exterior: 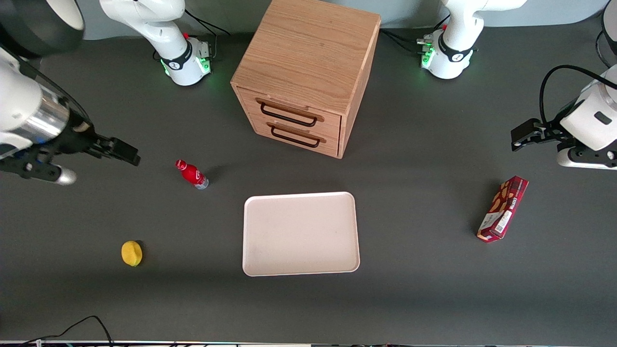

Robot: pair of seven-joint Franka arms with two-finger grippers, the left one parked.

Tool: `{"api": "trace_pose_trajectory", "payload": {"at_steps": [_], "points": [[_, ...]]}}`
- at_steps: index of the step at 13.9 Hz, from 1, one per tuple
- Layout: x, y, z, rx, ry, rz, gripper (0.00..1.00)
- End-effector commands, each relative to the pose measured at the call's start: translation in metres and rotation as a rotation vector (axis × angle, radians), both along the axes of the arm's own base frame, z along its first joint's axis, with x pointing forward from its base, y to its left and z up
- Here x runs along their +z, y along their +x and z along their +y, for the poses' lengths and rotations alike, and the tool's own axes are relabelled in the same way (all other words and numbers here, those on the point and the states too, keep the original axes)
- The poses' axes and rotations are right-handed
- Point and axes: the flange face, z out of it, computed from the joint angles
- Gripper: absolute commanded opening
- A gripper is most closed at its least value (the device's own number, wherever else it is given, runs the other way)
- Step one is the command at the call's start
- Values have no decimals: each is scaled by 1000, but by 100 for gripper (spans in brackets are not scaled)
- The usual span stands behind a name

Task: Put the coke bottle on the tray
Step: 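Move the open right gripper toward the red Coca-Cola bottle lying on the table, then close the right gripper around the bottle's body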

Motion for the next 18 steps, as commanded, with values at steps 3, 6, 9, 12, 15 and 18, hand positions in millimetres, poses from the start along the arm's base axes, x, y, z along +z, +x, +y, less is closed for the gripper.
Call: {"api": "trace_pose_trajectory", "payload": {"at_steps": [3,6,9,12,15,18], "points": [[-108,-12,7,-23,11,-4,100],[-174,-30,12,-17,12,-25,100],[-230,-52,9,-15,9,-26,100],[-254,-69,5,-4,0,13,100],[-260,-77,3,-3,-7,37,100],[-252,-81,-13,-15,-16,66,100]]}}
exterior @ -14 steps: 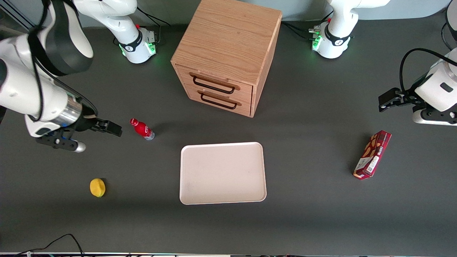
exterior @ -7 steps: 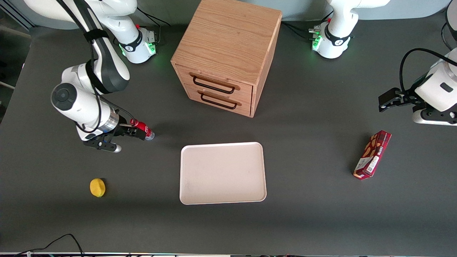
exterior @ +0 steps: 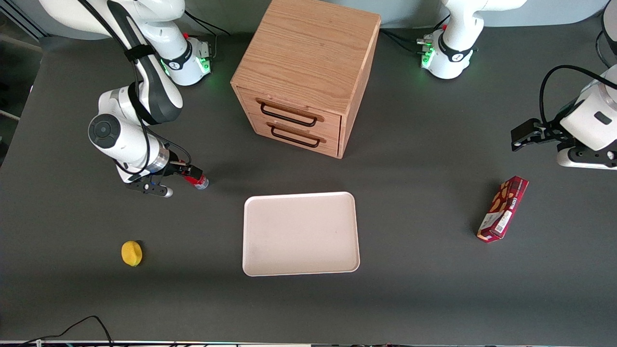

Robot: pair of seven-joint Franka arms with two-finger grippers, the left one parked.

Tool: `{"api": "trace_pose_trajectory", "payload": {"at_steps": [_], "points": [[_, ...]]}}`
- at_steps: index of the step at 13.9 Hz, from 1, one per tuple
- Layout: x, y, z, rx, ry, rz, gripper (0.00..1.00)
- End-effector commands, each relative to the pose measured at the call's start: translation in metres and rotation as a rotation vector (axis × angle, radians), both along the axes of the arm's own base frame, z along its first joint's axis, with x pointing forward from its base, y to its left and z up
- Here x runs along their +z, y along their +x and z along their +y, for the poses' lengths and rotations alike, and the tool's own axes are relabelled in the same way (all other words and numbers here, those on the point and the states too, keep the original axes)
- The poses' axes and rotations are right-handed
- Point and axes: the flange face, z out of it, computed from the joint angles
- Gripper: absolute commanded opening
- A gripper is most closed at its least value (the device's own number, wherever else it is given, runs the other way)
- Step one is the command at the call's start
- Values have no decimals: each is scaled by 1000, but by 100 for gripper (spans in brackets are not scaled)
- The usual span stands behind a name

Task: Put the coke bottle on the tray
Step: 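Close the right gripper around the bottle's body, then lift the bottle with the right gripper and carry it toward the white tray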

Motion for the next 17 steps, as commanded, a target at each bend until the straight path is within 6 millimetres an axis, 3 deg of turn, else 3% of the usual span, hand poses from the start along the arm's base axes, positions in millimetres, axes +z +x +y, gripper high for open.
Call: {"api": "trace_pose_trajectory", "payload": {"at_steps": [1,8,9,14,17], "points": [[14,-12,-14,-14,-1,17,100],[16,-18,-3,-26,32,45,98],[16,-18,-3,-26,32,45,88],[14,-18,-3,-20,32,51,2],[18,-17,-3,-13,34,46,0]]}}
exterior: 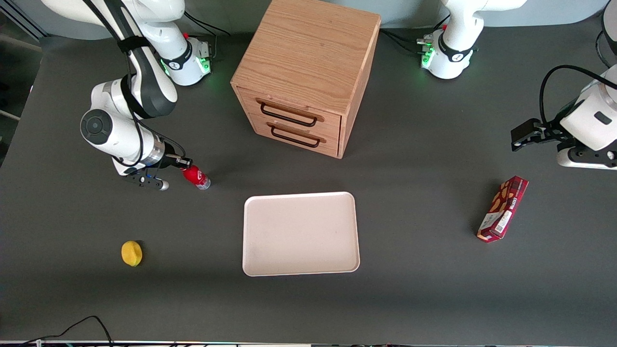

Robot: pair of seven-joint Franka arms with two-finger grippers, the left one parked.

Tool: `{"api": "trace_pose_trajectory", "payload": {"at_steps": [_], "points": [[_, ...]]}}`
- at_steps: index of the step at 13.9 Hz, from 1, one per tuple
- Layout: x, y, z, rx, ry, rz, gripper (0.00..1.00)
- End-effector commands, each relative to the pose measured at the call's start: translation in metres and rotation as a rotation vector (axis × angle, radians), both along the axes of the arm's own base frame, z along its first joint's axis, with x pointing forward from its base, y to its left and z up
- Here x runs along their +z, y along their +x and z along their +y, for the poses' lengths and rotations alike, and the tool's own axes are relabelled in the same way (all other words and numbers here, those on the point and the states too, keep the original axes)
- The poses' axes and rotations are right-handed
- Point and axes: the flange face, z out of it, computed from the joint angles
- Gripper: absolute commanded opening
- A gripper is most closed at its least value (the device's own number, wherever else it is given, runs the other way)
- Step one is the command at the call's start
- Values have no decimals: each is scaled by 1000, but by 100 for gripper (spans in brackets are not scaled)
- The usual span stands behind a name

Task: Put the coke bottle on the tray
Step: 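Lift the bottle with the right gripper and carry it toward the white tray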

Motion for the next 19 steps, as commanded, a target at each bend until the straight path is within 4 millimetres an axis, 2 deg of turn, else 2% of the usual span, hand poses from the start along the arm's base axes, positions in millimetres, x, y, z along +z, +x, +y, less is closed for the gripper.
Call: {"api": "trace_pose_trajectory", "payload": {"at_steps": [1,3,7,8,9,11,12,14,16,19], "points": [[16,-1,-1,9,17,-17,0],[61,12,3,8,17,-45,0],[206,43,21,48,28,-161,0],[236,47,34,75,40,-197,0],[261,52,47,95,55,-232,0],[288,65,73,134,99,-288,0],[285,77,86,140,123,-287,0],[267,101,124,122,169,-263,0],[223,131,143,123,173,-226,0],[150,177,144,98,212,-219,0]]}}
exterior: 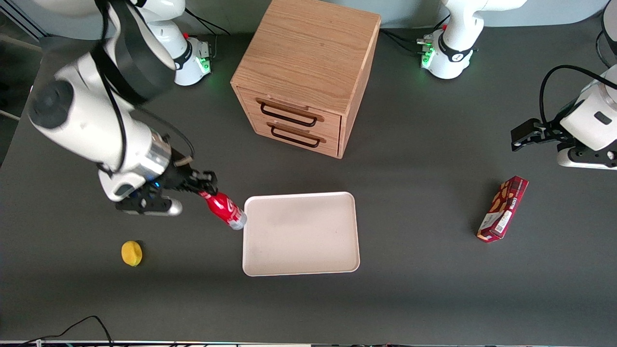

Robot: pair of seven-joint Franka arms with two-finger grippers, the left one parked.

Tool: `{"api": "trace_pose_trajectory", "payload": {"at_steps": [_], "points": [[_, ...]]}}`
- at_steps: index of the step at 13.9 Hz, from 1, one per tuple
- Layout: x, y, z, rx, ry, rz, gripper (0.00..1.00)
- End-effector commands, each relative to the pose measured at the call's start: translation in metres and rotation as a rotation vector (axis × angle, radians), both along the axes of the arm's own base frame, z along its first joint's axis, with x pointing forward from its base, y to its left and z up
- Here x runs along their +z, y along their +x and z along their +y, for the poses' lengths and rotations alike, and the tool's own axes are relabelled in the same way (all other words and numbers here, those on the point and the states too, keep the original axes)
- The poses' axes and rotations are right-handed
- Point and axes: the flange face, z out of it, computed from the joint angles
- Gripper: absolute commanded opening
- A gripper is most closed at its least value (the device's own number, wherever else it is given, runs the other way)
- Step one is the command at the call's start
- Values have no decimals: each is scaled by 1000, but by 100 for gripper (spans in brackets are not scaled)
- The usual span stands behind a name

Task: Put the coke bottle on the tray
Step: 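Lower the bottle upright onto the tray's corner and open the right gripper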

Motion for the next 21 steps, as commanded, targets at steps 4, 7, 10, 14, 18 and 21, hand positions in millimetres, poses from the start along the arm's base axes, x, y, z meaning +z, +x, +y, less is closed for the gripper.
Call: {"api": "trace_pose_trajectory", "payload": {"at_steps": [4,7,10,14,18,21], "points": [[-117,65,2,-59,22,-28,0],[-138,63,16,-44,23,-18,0],[-151,66,19,-52,35,-41,0],[-179,71,14,-50,-7,-51,0],[-191,72,14,-71,1,-37,0],[-190,72,14,-68,-3,-42,52]]}}
